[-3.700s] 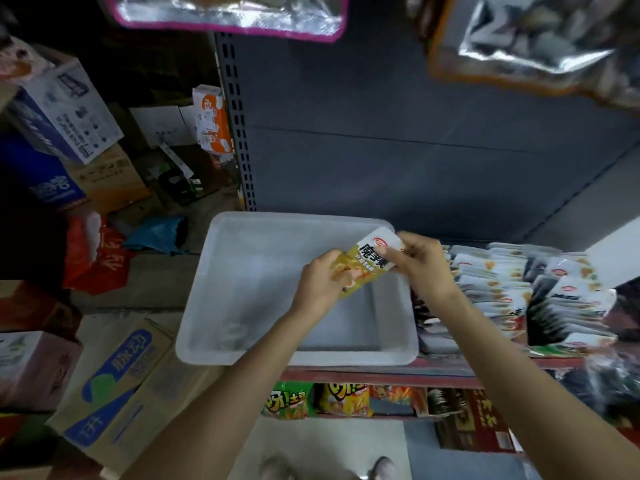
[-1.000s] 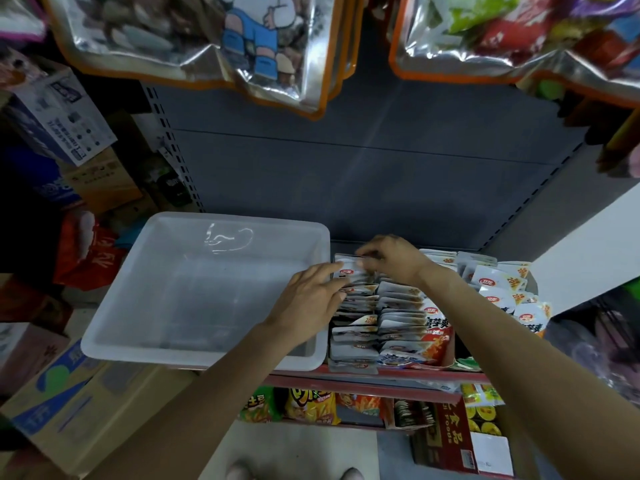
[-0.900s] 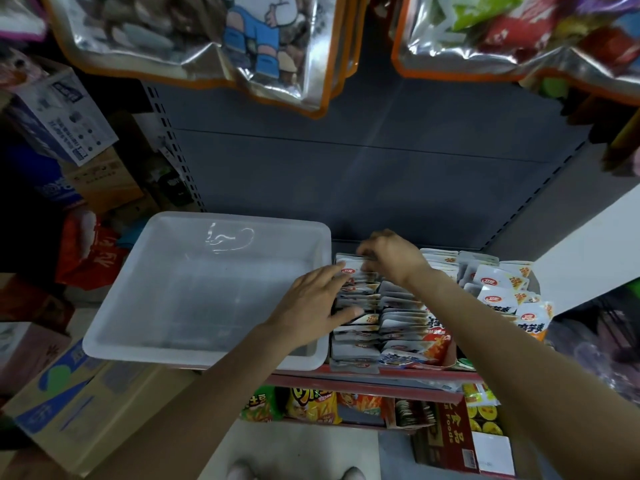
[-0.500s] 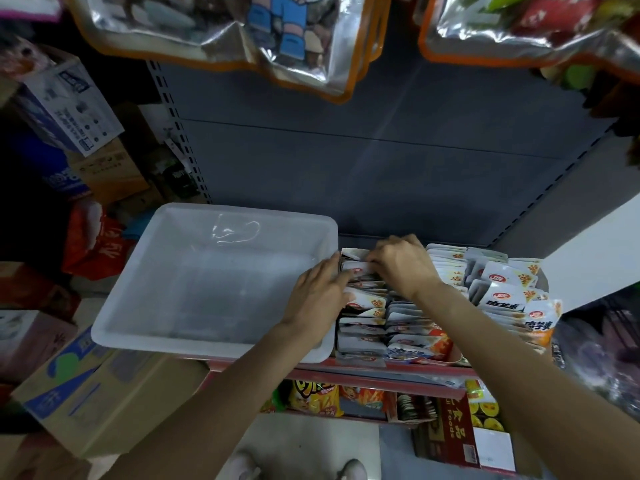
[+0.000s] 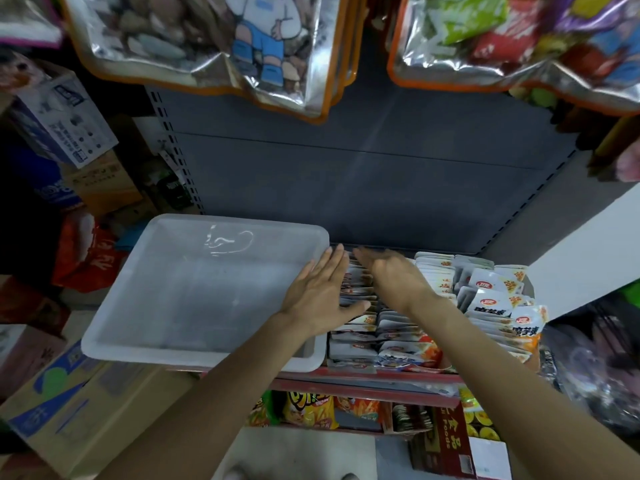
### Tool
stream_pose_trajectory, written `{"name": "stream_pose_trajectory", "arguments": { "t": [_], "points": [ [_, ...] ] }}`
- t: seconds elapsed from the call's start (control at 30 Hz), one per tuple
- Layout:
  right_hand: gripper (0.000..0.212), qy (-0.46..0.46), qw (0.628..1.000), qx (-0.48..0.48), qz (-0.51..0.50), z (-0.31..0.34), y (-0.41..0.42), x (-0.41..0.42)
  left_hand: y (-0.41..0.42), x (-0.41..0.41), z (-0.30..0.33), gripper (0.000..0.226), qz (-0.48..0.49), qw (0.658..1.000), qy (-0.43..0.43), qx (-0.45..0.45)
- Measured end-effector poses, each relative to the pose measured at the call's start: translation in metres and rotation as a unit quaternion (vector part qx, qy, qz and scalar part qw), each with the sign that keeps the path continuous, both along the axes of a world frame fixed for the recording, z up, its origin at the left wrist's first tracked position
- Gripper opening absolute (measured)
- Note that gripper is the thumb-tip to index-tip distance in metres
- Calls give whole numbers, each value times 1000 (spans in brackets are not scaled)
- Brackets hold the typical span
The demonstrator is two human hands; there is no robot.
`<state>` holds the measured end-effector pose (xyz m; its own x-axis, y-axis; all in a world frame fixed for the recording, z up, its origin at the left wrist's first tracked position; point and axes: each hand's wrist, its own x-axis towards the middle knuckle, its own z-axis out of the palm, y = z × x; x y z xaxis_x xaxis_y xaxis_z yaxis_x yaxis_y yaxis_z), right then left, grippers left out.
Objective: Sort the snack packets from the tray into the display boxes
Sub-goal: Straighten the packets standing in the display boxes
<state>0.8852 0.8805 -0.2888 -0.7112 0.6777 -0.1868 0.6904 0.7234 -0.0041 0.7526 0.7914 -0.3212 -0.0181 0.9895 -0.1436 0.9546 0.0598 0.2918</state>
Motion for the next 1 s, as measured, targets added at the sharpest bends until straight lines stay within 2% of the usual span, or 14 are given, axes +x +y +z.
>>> {"name": "stream_pose_trajectory", "arguments": {
  "t": [0.1, 0.17, 0.23, 0.37, 0.43, 0.57, 0.63, 0.7, 0.83, 1.0],
  "points": [
    [73, -37, 999, -20, 26, 0, 1, -2, 9, -2, 2, 83, 11, 999, -46, -11],
    [70, -35, 998, -38, 27, 2, 6, -3, 12, -6, 6, 74, 18, 995, -102, -3],
    [63, 29, 998, -52, 4, 6, 8, 1, 9, -9, 8, 61, 21, 987, -154, 35],
    [34, 185, 980, -57, -48, 5, -1, 22, -15, -14, 0, 39, 19, 975, -185, 123],
    [29, 204, 976, -61, -45, 1, -8, 31, -21, -13, -2, 40, -11, 978, -160, 134],
    [42, 176, 983, -56, -20, -7, -15, 37, -27, 1, -5, 52, -112, 988, -9, 110],
    [46, 154, 986, -57, -11, -7, -17, 37, -28, 10, -7, 53, -119, 988, 66, 76],
    [47, 124, 990, -61, -9, -9, -20, 36, -26, 15, -7, 53, -104, 987, 100, 71],
    [51, 81, 996, -46, -7, -11, -25, 32, -15, 16, -7, 54, -65, 992, 88, 55],
    [58, 114, 992, -58, -3, -6, -35, 36, -16, 11, -7, 56, -44, 999, 11, 22]
  ]
}}
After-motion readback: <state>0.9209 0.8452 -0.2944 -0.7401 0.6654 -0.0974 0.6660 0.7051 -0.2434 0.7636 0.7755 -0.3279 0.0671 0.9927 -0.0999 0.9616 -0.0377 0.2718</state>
